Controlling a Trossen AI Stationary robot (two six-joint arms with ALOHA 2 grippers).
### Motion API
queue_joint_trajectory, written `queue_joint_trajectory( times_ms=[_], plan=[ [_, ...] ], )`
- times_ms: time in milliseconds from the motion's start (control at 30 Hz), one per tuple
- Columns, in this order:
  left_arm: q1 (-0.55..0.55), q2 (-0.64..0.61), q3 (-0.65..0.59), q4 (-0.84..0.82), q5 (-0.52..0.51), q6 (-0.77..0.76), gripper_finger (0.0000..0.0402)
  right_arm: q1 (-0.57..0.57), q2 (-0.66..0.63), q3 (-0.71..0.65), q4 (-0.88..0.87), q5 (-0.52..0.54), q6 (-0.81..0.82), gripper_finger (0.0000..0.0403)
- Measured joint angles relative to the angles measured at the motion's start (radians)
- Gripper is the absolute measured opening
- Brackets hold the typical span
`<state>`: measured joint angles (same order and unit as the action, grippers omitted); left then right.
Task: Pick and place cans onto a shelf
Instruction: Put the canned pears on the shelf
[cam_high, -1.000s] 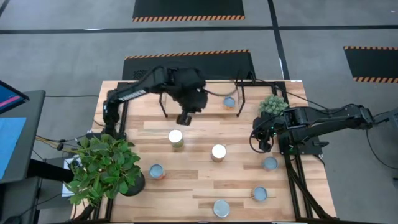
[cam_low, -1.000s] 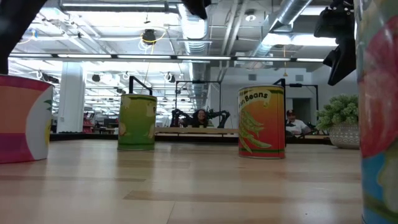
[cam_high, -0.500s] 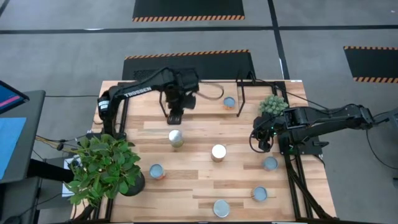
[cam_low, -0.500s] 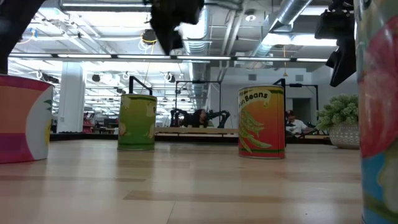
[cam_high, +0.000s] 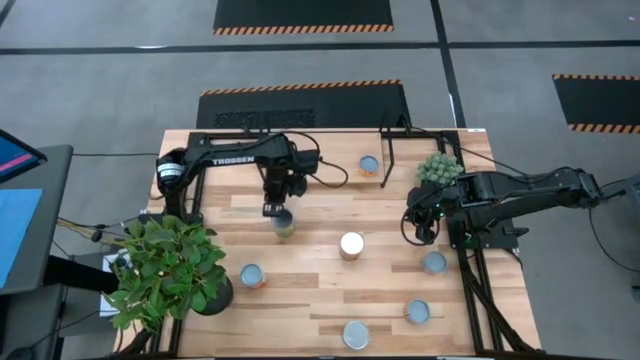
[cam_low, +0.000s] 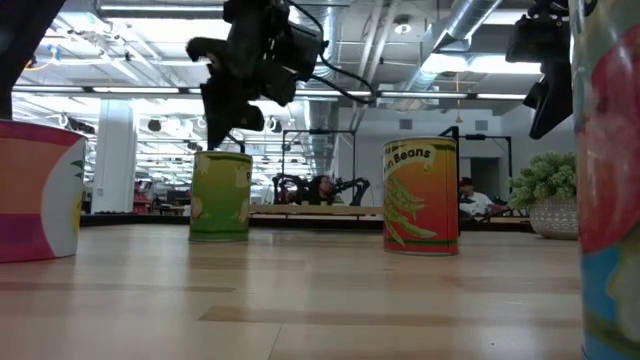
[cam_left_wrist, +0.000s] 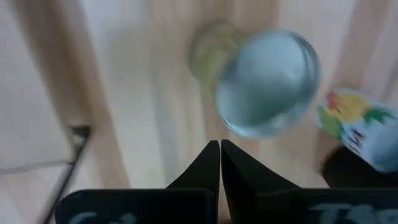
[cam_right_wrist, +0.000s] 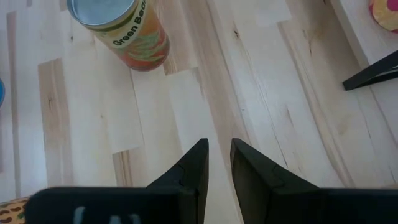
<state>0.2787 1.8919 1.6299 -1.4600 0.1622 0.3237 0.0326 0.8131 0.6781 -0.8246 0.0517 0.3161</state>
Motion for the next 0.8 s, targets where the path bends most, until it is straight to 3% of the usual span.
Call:
queue_joint_trajectory(
  times_ms=[233,800],
  plan=[
    [0.003,0.000,0.000,0.062,-0.106,-0.007,0.0002,0.000,0.000,0.000,0.001,0.000,0.000,0.0095],
    [0.003,0.000,0.000,0.143,-0.125,-0.051,0.0014,0.000,0.000,0.000,0.003,0.002,-0.002,0.0095]
  ],
)
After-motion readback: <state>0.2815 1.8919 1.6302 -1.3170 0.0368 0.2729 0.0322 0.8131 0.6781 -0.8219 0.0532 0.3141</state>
